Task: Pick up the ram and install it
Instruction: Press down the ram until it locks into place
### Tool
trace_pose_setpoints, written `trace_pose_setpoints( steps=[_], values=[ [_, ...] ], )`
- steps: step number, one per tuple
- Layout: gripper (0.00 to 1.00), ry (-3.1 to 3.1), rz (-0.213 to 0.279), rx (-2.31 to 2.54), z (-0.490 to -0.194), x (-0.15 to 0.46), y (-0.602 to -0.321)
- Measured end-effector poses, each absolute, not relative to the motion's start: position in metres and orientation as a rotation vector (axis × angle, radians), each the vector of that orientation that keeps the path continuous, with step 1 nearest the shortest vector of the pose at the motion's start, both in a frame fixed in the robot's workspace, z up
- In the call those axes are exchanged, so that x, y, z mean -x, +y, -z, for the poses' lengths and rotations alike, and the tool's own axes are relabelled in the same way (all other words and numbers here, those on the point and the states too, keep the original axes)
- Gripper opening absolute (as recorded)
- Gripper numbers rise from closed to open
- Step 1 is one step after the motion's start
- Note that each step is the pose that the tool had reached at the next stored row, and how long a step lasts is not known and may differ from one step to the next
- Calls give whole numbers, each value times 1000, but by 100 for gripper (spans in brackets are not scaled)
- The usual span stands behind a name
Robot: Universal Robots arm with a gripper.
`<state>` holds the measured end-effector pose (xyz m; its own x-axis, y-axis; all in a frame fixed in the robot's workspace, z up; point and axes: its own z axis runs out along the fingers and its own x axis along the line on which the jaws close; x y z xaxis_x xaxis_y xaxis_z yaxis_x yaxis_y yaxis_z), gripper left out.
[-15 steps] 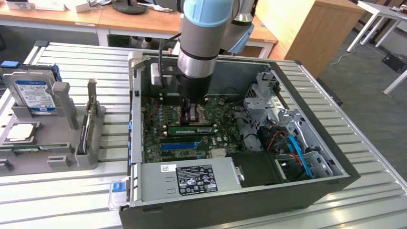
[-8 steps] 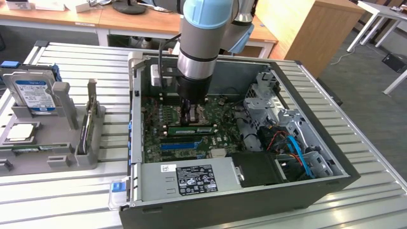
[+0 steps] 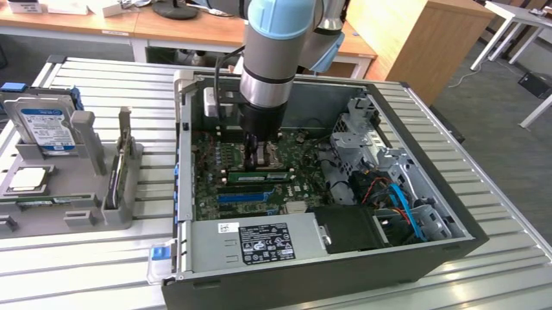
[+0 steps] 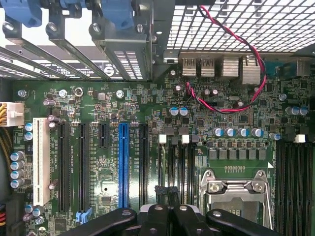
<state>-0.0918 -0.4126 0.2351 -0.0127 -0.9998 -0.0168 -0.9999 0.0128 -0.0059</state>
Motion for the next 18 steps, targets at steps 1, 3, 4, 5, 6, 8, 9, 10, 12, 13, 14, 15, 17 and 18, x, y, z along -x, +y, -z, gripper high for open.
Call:
trace_pose_setpoints(
  steps=[1, 3, 4, 5, 6, 8, 9, 10, 12, 13, 14, 15, 17, 18],
  values=[
    [10, 2224, -12, 2196, -235, 92, -413],
    [10, 2224, -12, 2196, -235, 92, -413],
    [10, 2224, -12, 2196, -235, 92, -413],
    [10, 2224, -12, 2196, -235, 92, -413],
    [10, 2224, -12, 2196, -235, 92, -413],
    [10, 2224, -12, 2196, -235, 92, -413],
    [10, 2224, -12, 2196, -235, 92, -413],
    [10, 2224, -12, 2196, -235, 92, -413],
    [10, 2224, -11, 2196, -235, 92, -413],
    [10, 2224, -11, 2196, -234, 92, -413],
    [10, 2224, -11, 2196, -234, 92, -413],
    [10, 2224, -11, 2196, -233, 92, -413],
    [10, 2224, -11, 2196, -233, 92, -413],
    [10, 2224, -11, 2196, -233, 92, -413]
  ],
)
